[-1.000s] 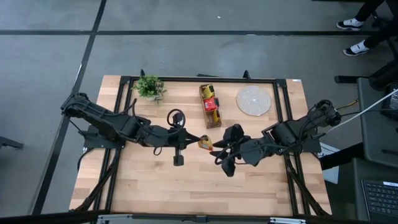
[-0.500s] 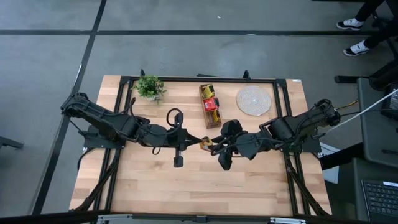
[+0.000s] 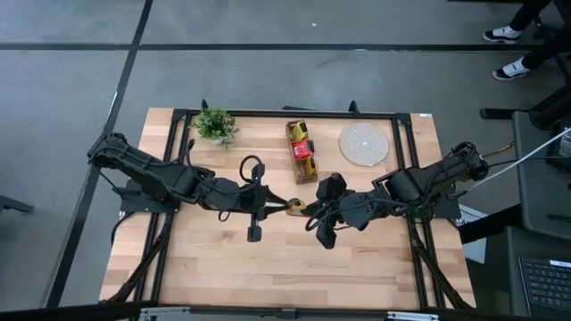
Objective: Pick & Place Tea
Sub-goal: Put the orange tea bag into the left section of the wooden organizer
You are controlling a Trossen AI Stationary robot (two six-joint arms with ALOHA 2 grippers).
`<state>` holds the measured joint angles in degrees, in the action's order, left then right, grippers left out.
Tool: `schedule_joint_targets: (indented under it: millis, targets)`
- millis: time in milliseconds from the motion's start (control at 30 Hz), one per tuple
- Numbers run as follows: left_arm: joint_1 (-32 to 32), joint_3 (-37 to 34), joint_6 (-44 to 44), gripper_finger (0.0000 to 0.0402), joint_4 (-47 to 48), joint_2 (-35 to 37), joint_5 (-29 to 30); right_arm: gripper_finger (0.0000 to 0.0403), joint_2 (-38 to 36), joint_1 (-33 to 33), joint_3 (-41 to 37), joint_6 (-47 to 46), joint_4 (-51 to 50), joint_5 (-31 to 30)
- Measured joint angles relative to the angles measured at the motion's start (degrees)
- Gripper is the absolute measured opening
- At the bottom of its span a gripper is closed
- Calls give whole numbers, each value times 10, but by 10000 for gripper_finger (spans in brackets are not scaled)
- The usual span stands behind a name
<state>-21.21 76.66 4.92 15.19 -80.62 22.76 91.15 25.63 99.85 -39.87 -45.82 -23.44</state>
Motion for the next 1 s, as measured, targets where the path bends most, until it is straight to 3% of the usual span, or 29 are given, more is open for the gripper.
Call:
schedule_joint_targets:
  millis: [300, 633, 1000]
  targets:
    - [1, 0, 36, 89, 3, 32, -31, 4, 0, 0, 0, 15, -16, 34]
    - [60, 0, 161, 171, 9, 42, -197, 2, 0, 0, 0, 39, -30, 78]
    - [83, 0, 170, 189, -14, 2, -278, 1, 0, 0, 0, 46, -29, 98]
